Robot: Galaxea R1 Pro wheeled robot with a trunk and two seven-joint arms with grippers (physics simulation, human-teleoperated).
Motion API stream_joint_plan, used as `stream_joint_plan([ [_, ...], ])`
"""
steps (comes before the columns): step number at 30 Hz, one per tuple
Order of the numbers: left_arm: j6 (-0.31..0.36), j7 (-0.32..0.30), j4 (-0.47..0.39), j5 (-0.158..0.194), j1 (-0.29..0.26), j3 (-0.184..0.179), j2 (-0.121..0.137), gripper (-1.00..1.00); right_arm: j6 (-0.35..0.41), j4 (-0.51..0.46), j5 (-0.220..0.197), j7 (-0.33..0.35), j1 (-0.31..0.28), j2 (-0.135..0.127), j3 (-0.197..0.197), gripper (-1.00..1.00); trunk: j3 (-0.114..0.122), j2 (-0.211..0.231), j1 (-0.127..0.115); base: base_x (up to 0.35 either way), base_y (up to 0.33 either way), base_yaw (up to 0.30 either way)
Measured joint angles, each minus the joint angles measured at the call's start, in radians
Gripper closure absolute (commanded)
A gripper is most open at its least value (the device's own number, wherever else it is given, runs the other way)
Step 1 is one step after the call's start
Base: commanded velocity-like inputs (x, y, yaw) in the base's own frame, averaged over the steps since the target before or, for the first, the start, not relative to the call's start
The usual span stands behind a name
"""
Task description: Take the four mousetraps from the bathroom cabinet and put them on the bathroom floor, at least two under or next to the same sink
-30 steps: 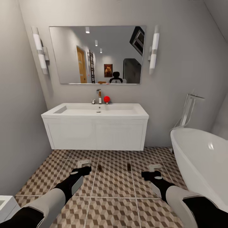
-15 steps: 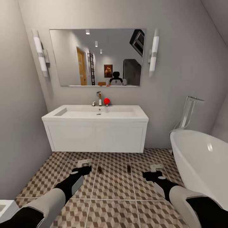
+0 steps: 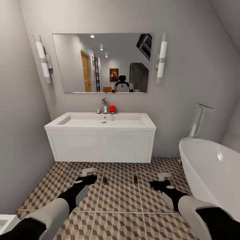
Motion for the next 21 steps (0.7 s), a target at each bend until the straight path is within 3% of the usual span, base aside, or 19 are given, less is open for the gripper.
stream_joint_plan([
  [21, -0.002, -0.001, 0.009, 0.004, 0.0, 0.001, 0.003, -1.0, -0.004, 0.0, -0.003, -0.028, 0.001, -0.002, -0.001, -1.0, 0.066, 0.147, -0.081, 0.0, 0.0, 0.0],
])
